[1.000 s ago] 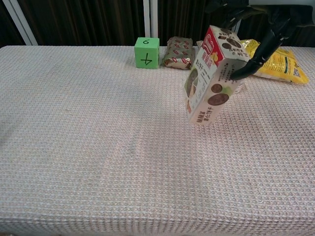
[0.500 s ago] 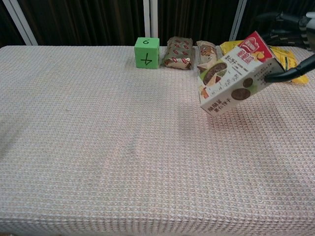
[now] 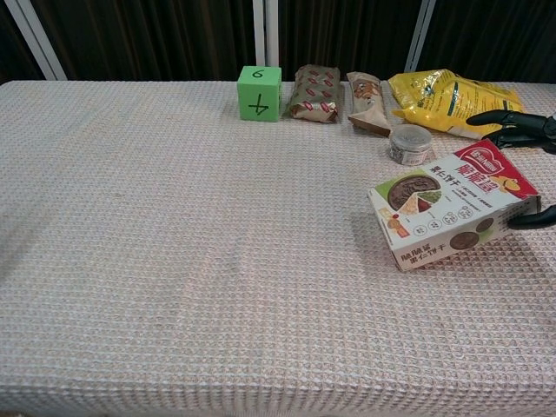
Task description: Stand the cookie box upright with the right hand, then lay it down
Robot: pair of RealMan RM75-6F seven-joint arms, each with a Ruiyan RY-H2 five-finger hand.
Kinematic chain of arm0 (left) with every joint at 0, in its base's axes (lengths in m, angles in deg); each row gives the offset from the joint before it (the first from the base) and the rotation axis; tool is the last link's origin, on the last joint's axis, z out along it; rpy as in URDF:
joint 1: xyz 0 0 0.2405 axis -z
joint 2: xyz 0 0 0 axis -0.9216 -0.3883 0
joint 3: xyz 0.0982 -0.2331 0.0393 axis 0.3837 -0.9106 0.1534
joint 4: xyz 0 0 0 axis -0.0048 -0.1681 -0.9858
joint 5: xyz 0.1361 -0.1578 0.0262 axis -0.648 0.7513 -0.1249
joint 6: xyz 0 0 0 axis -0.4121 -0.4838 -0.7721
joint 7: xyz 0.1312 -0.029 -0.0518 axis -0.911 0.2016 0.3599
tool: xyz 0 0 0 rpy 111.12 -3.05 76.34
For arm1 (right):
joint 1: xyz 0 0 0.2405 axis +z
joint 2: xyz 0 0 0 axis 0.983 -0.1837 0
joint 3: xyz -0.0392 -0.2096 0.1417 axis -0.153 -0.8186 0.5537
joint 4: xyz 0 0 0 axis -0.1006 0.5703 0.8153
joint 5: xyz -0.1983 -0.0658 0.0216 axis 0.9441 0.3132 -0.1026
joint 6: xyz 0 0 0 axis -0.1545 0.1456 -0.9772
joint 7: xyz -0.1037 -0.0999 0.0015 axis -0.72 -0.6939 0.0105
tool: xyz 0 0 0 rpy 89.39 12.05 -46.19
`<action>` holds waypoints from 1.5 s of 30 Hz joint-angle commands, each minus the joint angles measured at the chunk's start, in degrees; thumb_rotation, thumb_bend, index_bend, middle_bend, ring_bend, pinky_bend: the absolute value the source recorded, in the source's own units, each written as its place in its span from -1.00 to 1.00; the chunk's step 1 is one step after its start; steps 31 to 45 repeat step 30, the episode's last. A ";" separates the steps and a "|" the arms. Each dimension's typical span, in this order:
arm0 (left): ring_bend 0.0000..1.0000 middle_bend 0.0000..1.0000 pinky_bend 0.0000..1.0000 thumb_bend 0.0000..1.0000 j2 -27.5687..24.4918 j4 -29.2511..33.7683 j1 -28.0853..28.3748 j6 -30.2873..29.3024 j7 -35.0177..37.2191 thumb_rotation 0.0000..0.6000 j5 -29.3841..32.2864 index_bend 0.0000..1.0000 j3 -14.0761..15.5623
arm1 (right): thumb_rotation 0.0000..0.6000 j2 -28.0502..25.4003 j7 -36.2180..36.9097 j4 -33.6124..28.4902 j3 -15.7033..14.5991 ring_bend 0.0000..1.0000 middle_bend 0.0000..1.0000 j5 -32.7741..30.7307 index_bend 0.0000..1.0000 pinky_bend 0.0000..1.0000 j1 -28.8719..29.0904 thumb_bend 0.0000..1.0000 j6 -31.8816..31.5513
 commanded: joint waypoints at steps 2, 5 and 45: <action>-0.85 -0.80 -0.63 -0.96 -0.06 0.02 -0.09 -0.31 0.06 1.00 -0.12 -0.76 0.01 | 1.00 -0.39 -3.55 0.06 1.53 -1.00 -1.00 0.11 -1.00 -1.00 -1.44 -1.00 -3.53; -0.85 -0.80 -0.63 -0.96 -0.17 0.10 -0.25 -0.70 0.09 1.00 -0.11 -0.76 -0.03 | 1.00 -2.11 -6.64 -1.48 1.65 -1.00 -1.00 1.75 -1.00 -1.00 -1.80 -1.00 -5.66; -0.85 -0.80 -0.63 -0.96 -0.75 0.95 -1.47 -3.16 -0.75 1.00 0.58 -0.76 -0.72 | 1.00 -12.02 -47.48 -16.27 5.92 -1.00 -1.00 -15.17 -1.00 -1.00 -31.86 -1.00 -35.07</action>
